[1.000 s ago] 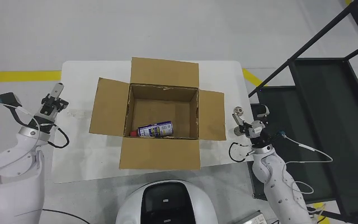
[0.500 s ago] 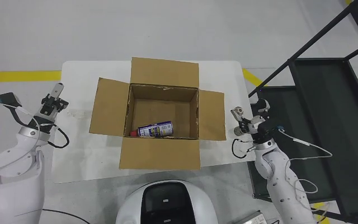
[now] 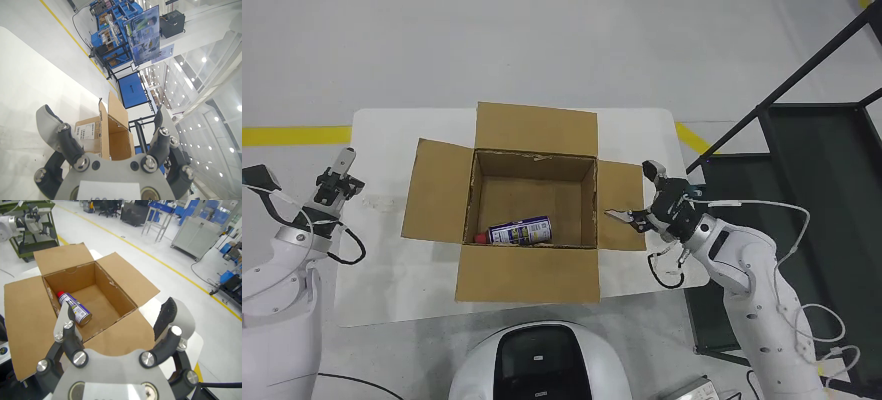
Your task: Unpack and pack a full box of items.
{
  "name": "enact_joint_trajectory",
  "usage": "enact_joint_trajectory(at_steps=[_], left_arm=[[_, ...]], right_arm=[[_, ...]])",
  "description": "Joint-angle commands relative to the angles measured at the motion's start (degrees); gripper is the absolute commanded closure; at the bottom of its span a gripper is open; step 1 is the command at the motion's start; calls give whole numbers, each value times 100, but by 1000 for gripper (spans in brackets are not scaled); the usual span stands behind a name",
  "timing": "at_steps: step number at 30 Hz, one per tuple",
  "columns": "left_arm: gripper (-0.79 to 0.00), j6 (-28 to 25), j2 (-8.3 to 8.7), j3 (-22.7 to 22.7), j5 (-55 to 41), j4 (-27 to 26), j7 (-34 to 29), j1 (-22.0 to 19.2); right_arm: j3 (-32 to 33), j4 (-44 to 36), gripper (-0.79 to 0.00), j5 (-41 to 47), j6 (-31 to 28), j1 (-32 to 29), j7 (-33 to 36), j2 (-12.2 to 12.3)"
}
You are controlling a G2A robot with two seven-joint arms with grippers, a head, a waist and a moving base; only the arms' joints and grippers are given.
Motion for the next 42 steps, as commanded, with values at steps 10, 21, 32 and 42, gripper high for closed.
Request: enact_joint_trajectory(at_steps=[10,21,32,42], left_arm=[[-785,0,0,0,0,0,0,0],[-785,0,0,0,0,0,0,0],[-785,0,0,0,0,0,0,0],[-785,0,0,0,0,0,0,0]], right_arm=[[-32,60,-785,31,16,67,72,-1],[-418,-337,-785,44,-551,724,1479,63],[-2482,878,-785,2372,-787,2850,4681,-17],[-2754,1134,-785,2693,-436,3219,5021,-49]])
